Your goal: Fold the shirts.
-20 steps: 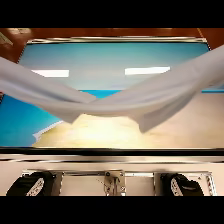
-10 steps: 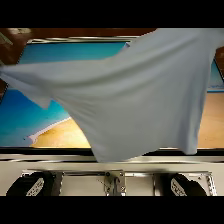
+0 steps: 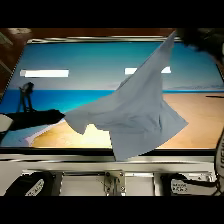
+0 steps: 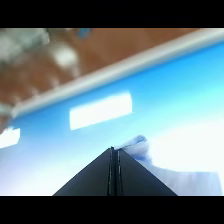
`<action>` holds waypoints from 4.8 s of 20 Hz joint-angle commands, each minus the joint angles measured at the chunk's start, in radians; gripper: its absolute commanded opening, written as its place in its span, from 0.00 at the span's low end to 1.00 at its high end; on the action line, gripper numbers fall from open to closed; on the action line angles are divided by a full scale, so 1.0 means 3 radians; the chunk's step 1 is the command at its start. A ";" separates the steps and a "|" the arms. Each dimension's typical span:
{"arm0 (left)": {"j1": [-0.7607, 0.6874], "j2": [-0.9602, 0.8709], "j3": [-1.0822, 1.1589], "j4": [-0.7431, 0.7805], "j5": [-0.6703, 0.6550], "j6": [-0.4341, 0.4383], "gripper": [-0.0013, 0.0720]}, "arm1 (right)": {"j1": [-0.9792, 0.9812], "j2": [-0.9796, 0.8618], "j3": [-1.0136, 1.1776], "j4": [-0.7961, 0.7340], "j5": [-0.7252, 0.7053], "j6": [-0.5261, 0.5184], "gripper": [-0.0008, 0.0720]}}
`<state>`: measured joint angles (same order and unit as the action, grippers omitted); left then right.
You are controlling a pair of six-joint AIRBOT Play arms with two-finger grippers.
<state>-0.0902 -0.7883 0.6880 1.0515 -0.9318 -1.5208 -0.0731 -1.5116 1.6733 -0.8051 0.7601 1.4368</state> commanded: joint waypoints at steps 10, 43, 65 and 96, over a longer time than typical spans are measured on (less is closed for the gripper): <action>-0.0109 -0.0061 -0.0112 -0.0156 0.0423 0.0160 0.06 | -0.0739 0.0215 -0.0025 -0.0969 0.3010 0.0221 0.93; -0.0083 -0.0065 0.0140 -0.0154 0.0553 0.0331 0.06 | -0.0470 0.1247 -0.4239 -0.0234 0.0029 0.0726 0.16; 0.1265 0.0397 0.4073 0.0598 0.0436 0.0702 0.06 | -0.0478 0.2839 -0.0423 -0.1383 0.3126 0.0518 0.09; 0.0853 -0.2861 0.2982 0.0518 -0.1756 0.0253 0.85 | -0.0815 0.0153 -0.1705 0.0205 0.0868 -0.0502 0.79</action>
<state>0.1436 -1.6455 1.5730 1.1347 -1.2499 -1.4181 -0.2642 -1.4780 1.0691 -0.7204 0.8631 1.4029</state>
